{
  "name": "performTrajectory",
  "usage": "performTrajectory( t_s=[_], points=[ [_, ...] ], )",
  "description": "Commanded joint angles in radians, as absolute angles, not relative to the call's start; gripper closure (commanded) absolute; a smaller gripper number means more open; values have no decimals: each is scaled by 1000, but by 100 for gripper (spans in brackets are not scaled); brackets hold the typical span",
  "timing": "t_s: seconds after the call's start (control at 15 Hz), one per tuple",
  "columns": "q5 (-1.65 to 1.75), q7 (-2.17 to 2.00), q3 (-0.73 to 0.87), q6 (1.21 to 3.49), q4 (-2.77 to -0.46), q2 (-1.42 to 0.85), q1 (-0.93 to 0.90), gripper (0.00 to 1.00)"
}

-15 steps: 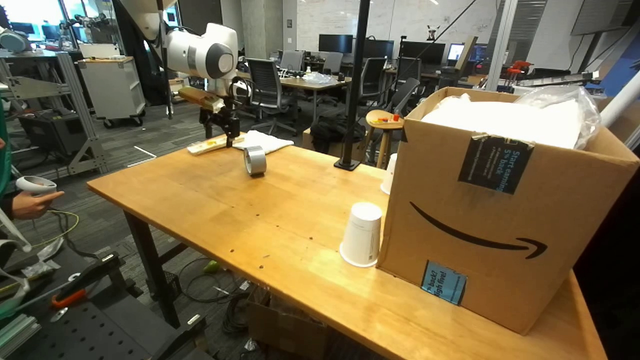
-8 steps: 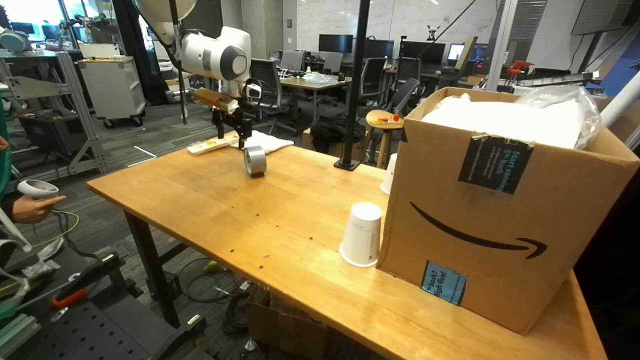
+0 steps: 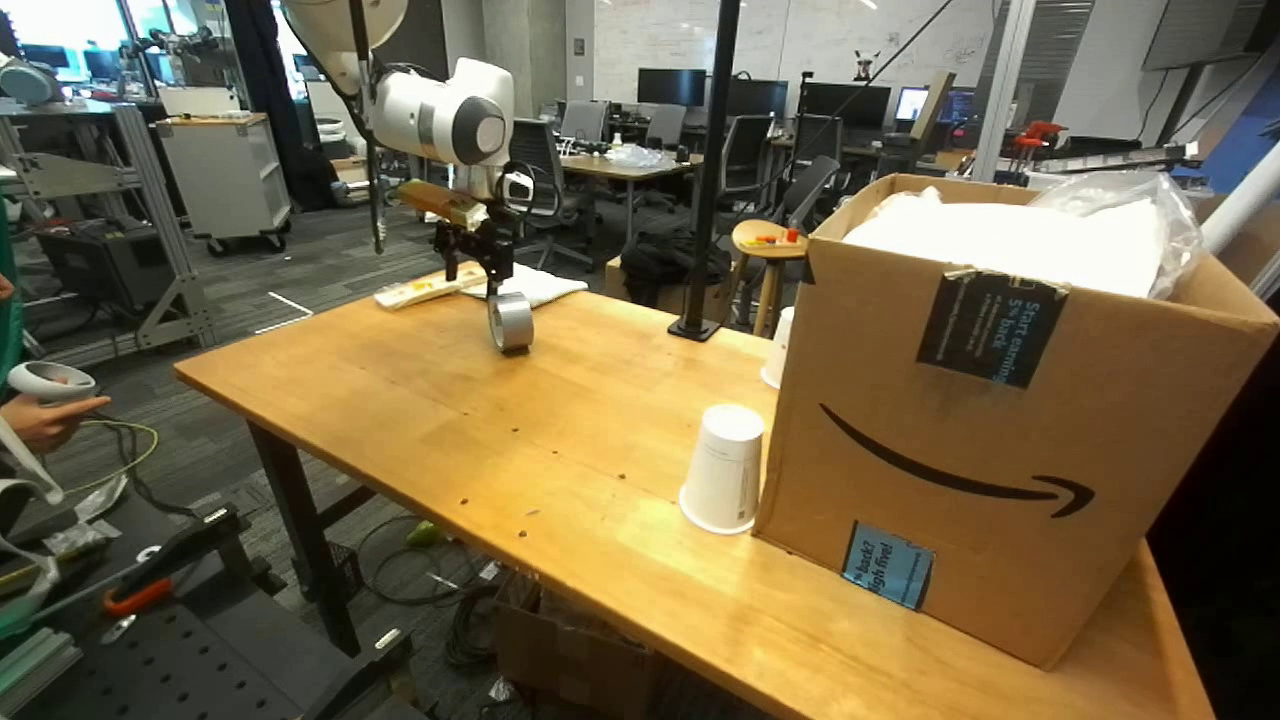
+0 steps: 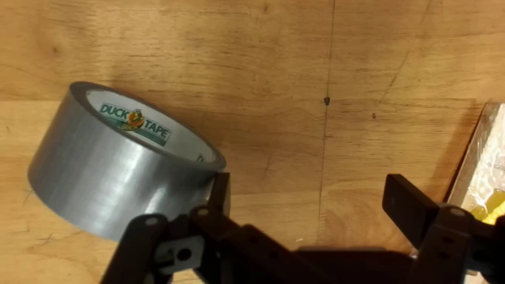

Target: Roll the grey masking tape to the right

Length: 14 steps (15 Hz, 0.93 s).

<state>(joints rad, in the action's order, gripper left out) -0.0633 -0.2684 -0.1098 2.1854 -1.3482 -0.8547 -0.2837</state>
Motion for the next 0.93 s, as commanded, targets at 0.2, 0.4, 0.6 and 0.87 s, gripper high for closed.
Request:
performTrajectory(
  t_s=[0.2, 0.4, 0.6, 0.87],
  points=[
    [-70, -269, -103, 2178, -1363, -838, -274, 0],
    [-75, -273, -106, 2183, -1391, -824, -272, 0],
    [-80, -280, -107, 2191, -1429, -806, -271, 0],
    [-81, -288, -105, 2200, -1476, -780, -269, 0]
  ],
)
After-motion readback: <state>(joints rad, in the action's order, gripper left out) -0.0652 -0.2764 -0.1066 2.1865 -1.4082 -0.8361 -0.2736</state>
